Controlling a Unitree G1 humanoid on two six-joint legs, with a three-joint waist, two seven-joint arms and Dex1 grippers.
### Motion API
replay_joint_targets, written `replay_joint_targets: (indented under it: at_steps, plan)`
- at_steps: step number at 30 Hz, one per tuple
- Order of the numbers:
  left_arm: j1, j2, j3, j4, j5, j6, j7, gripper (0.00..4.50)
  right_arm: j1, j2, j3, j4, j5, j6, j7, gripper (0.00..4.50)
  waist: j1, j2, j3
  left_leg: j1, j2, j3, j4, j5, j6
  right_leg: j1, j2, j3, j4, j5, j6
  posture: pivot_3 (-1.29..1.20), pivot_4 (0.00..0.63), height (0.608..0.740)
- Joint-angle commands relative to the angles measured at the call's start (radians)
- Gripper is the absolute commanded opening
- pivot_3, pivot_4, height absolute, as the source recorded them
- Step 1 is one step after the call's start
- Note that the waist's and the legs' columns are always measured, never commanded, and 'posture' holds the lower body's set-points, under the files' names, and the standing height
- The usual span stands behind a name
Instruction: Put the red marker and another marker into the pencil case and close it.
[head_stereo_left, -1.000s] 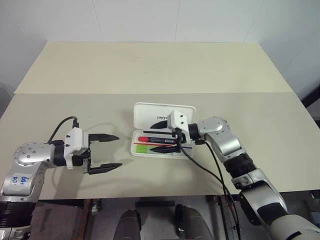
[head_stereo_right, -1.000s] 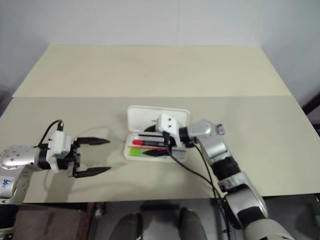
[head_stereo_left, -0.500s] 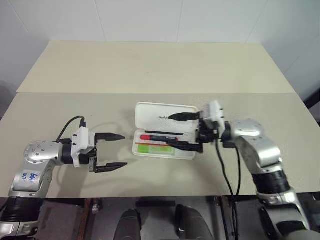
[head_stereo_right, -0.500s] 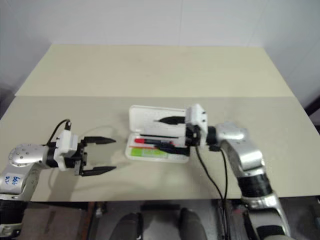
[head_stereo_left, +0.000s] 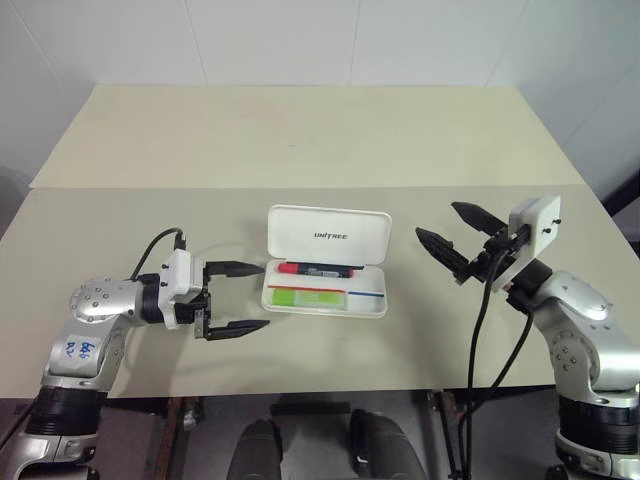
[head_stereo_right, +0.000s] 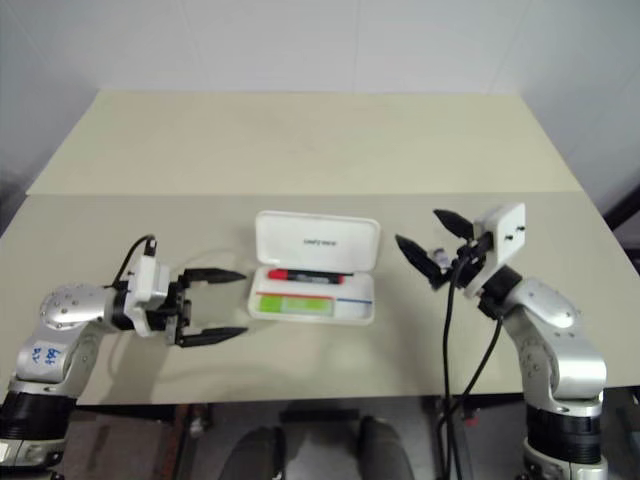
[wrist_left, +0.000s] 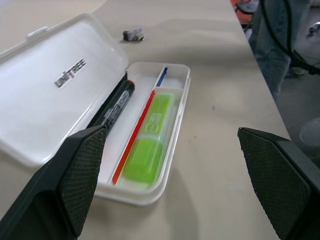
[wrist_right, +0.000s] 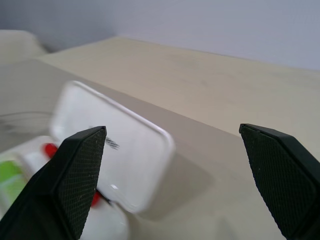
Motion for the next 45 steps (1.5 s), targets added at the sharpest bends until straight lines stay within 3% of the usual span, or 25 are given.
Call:
replay_joint_targets:
  at_steps: [1, 10, 22, 33, 34, 39, 45]
  plan:
    - [-0.042, -0.019, -0.016, 0.01, 0.009, -0.015, 0.005, 4.5, 0.009, 0.029, 0.022, 0.042, -0.069, -0.061, -0.084, 4.49, -0.001, 0.0, 0.0, 0.0, 0.0, 0.0, 0.0, 0.0, 0.0, 0.0, 0.0, 0.0, 0.0, 0.0, 0.0, 0.0, 0.15, 0.74]
    - [-0.105, -0.045, -0.052, 0.018, 0.021, -0.025, -0.003, 4.5, -0.085, 0.093, 0.059, 0.309, -0.262, -0.072, -0.355, 4.49, -0.005, 0.0, 0.0, 0.0, 0.0, 0.0, 0.001, 0.0, 0.0, 0.0, 0.0, 0.0, 0.001, 0.0, 0.0, 0.0, 0.15, 0.74]
    - [-0.124, -0.057, -0.057, 0.003, 0.024, -0.03, 0.008, 4.5, -0.145, 0.139, 0.046, 0.449, -0.271, -0.069, -0.452, 4.49, -0.006, 0.0, 0.0, 0.0, 0.0, 0.001, 0.0, 0.001, 0.001, 0.0, 0.0, 0.001, 0.001, 0.001, 0.0, 0.0, 0.15, 0.74]
    - [-0.121, -0.056, -0.054, -0.005, 0.023, -0.034, 0.014, 4.5, -0.156, 0.129, 0.062, 0.414, -0.242, -0.025, -0.433, 0.58, -0.001, 0.0, 0.0, 0.0, -0.001, 0.0, 0.001, 0.001, 0.002, 0.001, 0.0, 0.003, 0.002, 0.001, 0.0, 0.0, 0.15, 0.74]
    - [-0.12, -0.055, -0.054, -0.005, 0.022, -0.035, 0.013, 4.5, -0.156, 0.127, 0.066, 0.411, -0.245, -0.022, -0.429, 0.42, -0.002, 0.0, 0.0, 0.0, -0.001, 0.0, 0.001, 0.001, 0.002, 0.001, 0.0, 0.003, 0.001, 0.001, 0.0, 0.0, 0.15, 0.74]
    - [-0.123, -0.057, -0.056, 0.001, 0.024, -0.035, 0.013, 4.5, -0.163, 0.095, 0.097, 0.393, -0.227, -0.05, -0.326, 0.42, -0.003, 0.0, 0.0, 0.0, -0.001, 0.0, 0.0, 0.001, 0.002, 0.001, 0.0, 0.003, 0.001, 0.001, 0.0, 0.0, 0.15, 0.74]
    - [-0.119, -0.058, -0.053, 0.013, 0.024, -0.042, 0.008, 4.5, -0.171, -0.039, 0.135, 0.334, -0.158, -0.151, -0.004, 0.42, -0.004, 0.0, 0.0, 0.0, -0.001, 0.0, -0.001, 0.001, 0.002, 0.001, 0.001, 0.003, 0.0, 0.001, 0.001, 0.0, 0.15, 0.74]
